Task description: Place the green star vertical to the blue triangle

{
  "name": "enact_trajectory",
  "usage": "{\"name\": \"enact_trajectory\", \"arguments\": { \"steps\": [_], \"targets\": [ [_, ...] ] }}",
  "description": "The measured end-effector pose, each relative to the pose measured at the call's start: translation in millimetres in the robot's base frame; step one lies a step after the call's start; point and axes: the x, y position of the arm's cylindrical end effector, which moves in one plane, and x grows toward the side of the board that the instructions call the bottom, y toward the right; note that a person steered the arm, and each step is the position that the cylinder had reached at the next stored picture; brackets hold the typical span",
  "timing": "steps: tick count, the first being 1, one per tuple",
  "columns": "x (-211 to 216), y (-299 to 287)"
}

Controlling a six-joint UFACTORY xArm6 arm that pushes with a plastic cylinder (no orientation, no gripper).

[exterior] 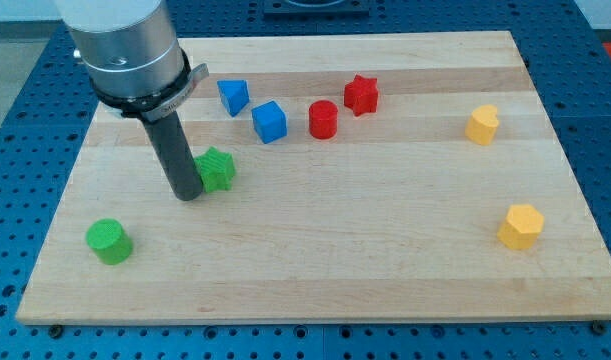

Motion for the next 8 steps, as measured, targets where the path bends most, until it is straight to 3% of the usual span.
{"name": "enact_trajectory", "arguments": {
  "steps": [6,7,8],
  "targets": [
    [-4,15],
    [-4,7],
    [-4,-37]
  ]
}}
